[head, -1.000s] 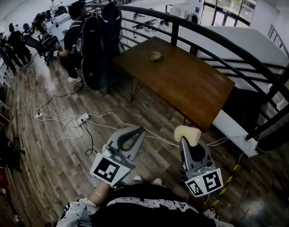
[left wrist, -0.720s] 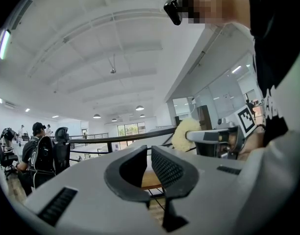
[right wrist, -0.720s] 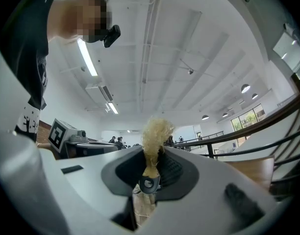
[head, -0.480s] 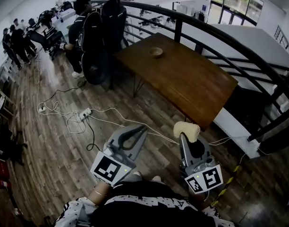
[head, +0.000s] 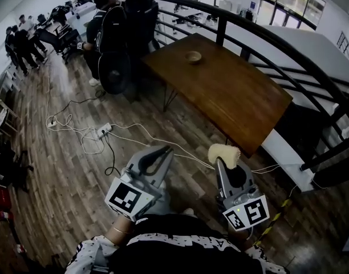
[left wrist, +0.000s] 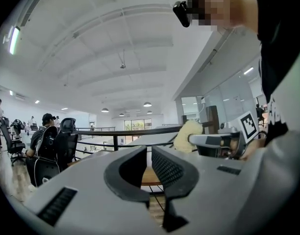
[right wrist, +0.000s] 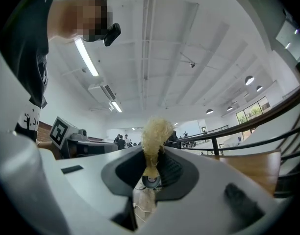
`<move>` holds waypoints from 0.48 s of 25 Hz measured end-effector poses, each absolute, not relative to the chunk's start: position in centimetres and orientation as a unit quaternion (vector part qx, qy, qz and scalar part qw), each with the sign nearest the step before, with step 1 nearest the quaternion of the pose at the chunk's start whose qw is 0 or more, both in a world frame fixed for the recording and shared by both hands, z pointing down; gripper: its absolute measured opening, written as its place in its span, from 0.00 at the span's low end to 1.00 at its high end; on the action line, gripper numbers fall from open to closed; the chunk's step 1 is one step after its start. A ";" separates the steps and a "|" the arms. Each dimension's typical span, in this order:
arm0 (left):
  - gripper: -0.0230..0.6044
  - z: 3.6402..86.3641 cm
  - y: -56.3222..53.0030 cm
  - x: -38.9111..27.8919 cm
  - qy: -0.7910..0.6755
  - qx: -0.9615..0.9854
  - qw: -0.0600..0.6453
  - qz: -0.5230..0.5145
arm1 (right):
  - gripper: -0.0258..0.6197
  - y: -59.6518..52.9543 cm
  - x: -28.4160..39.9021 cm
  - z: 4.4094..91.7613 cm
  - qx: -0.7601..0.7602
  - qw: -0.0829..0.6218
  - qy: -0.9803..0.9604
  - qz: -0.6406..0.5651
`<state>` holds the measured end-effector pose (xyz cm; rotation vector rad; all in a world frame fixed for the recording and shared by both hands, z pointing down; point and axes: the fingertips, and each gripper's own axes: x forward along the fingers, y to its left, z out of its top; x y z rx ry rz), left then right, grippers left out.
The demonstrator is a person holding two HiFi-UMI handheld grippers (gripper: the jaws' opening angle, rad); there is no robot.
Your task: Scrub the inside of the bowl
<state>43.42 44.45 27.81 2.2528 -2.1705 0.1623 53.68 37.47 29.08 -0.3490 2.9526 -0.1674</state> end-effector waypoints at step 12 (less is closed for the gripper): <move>0.06 28.2 42.4 40.0 -0.669 0.732 -0.055 0.118 | 0.13 36.0 48.5 28.7 -0.117 0.076 0.989 -0.042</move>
